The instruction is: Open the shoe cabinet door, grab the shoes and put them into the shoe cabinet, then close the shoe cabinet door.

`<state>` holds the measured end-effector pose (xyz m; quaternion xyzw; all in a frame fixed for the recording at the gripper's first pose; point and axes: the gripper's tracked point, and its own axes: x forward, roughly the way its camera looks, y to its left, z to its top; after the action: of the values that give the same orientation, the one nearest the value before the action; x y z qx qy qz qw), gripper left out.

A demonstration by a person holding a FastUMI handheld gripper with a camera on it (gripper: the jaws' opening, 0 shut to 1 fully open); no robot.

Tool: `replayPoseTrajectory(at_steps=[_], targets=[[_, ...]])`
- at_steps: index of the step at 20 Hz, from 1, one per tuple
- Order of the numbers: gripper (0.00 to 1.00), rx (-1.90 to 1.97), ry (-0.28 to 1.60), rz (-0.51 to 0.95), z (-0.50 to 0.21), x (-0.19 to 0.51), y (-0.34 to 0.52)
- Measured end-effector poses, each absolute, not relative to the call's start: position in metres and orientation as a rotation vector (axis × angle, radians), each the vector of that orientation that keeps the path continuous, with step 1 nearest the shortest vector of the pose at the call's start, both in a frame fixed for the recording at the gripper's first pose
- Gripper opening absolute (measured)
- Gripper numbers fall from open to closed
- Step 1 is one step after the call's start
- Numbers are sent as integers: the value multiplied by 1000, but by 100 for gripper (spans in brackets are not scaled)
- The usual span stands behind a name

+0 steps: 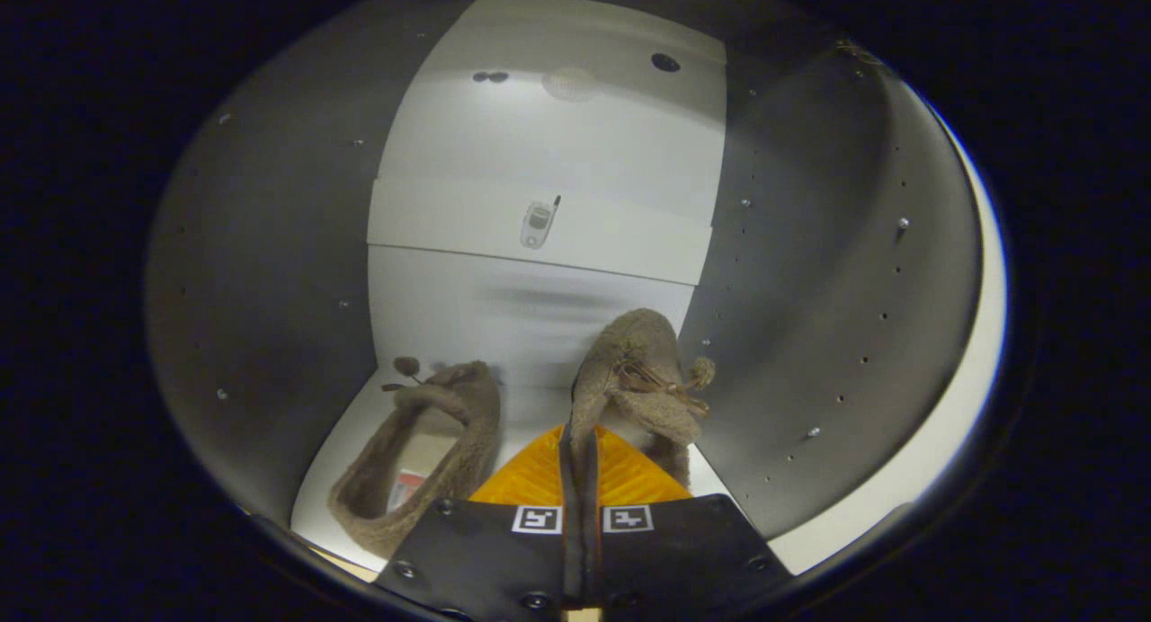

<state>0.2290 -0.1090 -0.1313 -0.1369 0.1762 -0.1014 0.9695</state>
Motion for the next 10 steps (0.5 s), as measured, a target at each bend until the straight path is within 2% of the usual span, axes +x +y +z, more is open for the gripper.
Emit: replayPoseTrajectory(at_steps=[10], targets=[[7, -202, 375, -189, -145, 253, -107]])
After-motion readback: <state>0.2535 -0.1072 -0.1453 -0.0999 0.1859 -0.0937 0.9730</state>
